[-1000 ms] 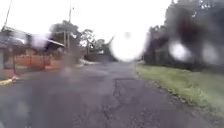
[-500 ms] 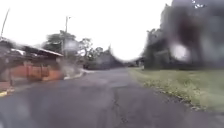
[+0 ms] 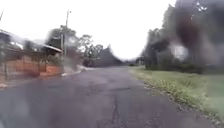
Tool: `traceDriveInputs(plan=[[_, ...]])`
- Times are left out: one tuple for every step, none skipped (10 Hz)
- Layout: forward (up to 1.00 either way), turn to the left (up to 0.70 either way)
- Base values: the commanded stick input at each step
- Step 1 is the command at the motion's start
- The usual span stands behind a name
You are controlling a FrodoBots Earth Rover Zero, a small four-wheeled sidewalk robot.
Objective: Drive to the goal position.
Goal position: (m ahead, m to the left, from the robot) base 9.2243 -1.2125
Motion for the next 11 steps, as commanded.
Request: traceDriveInputs(plan=[[0.70,0.02],[0.70,0.02],[0.70,0.02],[0.70,0.02],[0.70,0.02],[0.70,0.02],[0.70,0.02],[0.70,0.02],[0.70,0.02],[0.70,0.02],[0.70,0.02]])
